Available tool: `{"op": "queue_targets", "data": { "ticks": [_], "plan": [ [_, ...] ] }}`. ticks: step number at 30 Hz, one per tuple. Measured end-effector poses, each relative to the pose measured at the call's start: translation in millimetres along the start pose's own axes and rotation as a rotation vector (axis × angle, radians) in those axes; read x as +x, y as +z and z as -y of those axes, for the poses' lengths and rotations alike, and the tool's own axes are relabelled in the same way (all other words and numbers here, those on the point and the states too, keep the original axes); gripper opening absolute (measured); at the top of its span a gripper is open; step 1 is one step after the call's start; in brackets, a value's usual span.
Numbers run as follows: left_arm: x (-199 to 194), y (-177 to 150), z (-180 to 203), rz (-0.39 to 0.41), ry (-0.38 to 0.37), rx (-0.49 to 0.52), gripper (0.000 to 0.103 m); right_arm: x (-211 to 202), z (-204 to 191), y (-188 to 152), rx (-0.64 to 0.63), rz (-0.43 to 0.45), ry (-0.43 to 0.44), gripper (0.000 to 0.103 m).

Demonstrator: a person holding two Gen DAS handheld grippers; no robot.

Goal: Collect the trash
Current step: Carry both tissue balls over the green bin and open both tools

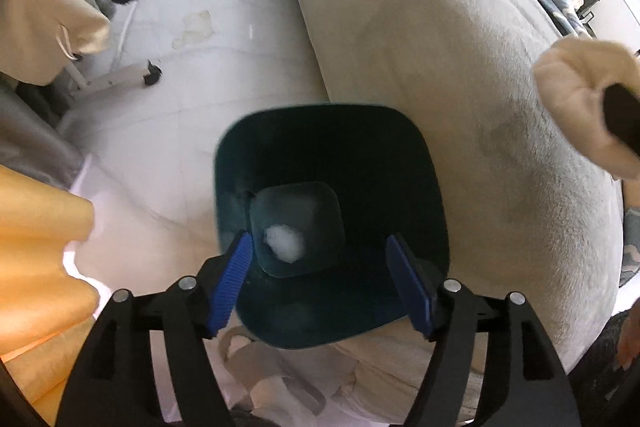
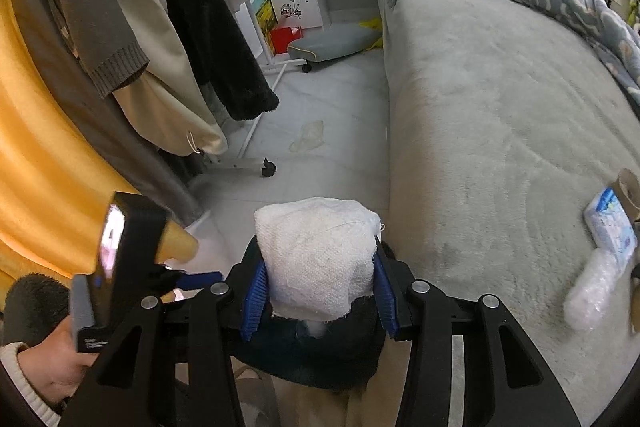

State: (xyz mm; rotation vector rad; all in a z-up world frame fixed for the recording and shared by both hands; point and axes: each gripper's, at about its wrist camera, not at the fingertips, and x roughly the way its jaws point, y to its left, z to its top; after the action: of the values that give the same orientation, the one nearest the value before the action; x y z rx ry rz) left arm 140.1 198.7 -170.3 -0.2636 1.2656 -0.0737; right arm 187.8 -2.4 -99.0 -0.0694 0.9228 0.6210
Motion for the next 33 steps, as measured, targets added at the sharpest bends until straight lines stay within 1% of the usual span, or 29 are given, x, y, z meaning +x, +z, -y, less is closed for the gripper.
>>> {"op": "queue_targets", "data": {
  "ticks": [1,4,7,13,16,18,20,25,29,33],
  "plan": [
    [-5,-1,1,0.009,0.004,0.0,0.073,3,0,1,-0.001,-0.004,-0.001,0.047],
    [-23,-1,-4,0.07,0.018,0.005,0.073,12,1,1,-0.007,-0.018,-0.011,0.047],
    [-45,-1,-6,0.147,0.015,0.004,0.073,20,3,0,-0.004,-0.03,-0.017,0.047],
    [-75,3,-9,0.258,0.011,0.001,0.073,42,5,-5,0.002,-0.073,-0.023,0.047],
    [-94,4,-5,0.333,0.024,0.008,0.073,57,2,-11,-0.007,-0.115,-0.021,0.047],
    [-109,5,-1,0.399,0.035,0.028,0.073,66,-1,-14,-0.013,-0.136,-0.017,0.047],
    [-122,5,2,0.457,0.028,0.045,0.072,74,-4,-17,-0.025,-0.155,-0.012,0.047],
    [-147,5,9,0.572,0.022,0.067,0.069,92,-5,-27,-0.02,-0.208,0.014,0.047],
    [-167,3,14,0.644,-0.018,0.063,0.066,108,-8,-37,-0.032,-0.261,0.002,0.048],
    [-182,0,22,0.7,-0.039,0.082,0.064,116,-13,-41,-0.051,-0.287,0.008,0.05]
  ]
}}
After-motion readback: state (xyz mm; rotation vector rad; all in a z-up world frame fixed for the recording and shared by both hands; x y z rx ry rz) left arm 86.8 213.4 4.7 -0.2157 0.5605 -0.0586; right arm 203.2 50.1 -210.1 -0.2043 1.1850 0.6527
